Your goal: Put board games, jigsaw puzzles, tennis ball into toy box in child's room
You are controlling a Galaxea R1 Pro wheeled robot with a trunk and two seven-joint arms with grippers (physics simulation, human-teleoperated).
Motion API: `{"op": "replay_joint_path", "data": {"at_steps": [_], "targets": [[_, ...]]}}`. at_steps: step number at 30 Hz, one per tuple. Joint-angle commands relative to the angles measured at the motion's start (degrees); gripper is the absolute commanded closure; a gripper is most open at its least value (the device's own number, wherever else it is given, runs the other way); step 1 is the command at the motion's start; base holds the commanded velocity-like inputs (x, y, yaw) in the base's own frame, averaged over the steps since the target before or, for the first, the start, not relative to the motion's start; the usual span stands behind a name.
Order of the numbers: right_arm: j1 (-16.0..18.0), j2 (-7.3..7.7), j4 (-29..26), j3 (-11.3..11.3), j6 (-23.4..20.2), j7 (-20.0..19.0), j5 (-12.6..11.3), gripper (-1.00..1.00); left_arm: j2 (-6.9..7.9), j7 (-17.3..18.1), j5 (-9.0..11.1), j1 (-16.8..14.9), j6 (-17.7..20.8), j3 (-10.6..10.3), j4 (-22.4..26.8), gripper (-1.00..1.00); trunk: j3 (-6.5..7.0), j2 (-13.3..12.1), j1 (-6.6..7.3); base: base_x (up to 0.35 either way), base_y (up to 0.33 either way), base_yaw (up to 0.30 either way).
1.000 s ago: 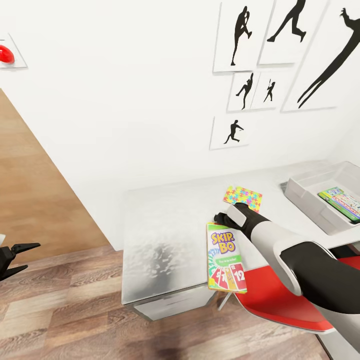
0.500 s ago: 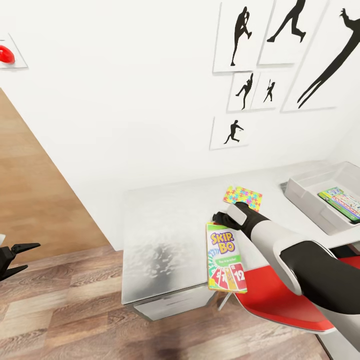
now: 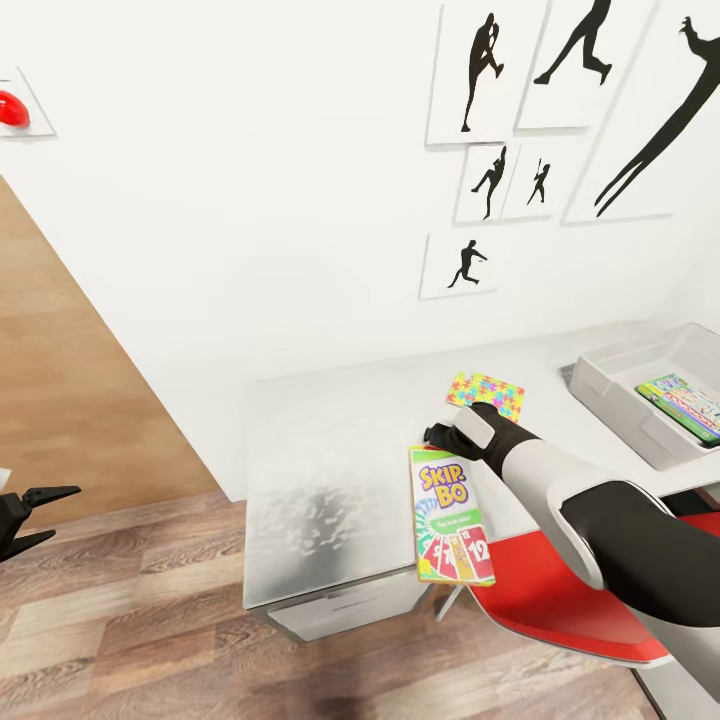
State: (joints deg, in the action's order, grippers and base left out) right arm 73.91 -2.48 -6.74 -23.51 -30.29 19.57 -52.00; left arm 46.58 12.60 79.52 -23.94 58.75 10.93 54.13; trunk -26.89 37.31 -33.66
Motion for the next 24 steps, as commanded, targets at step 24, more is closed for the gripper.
{"op": "replay_joint_path", "data": {"at_steps": [24], "targets": [[-0.44, 0.01, 0.24, 0.84, -0.56, 0.62, -1.7, -1.0, 0.0, 0.58, -0.6, -0.06, 0.22, 0.06, -0.03, -1.0, -0.08, 0.04, -0.03, -0.007, 0.0, 0.0]]}}
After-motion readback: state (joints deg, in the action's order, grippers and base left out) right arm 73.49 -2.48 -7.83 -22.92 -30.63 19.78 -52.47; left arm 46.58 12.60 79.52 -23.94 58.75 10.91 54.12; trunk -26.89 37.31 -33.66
